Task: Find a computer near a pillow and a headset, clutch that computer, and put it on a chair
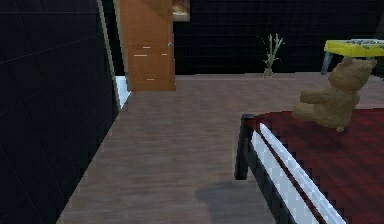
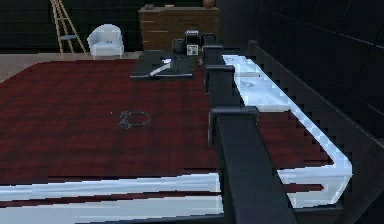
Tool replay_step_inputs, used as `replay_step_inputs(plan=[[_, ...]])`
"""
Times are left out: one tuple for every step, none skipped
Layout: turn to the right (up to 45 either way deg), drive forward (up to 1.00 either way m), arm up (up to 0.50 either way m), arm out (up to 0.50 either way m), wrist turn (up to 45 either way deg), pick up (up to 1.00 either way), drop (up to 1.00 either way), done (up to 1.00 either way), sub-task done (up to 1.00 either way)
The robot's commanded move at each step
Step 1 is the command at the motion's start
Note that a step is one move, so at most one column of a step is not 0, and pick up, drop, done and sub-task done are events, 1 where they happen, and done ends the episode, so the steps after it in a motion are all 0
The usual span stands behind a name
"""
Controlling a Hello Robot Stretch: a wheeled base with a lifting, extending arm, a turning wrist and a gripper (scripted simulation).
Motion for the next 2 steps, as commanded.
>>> replay_step_inputs(plan=[[0.0,0.00,0.00,0.00,-45.0,0.00,0.00,0.00,0.00],[0.0,0.00,0.00,0.00,-45.0,0.00,0.00,0.00,0.00]])
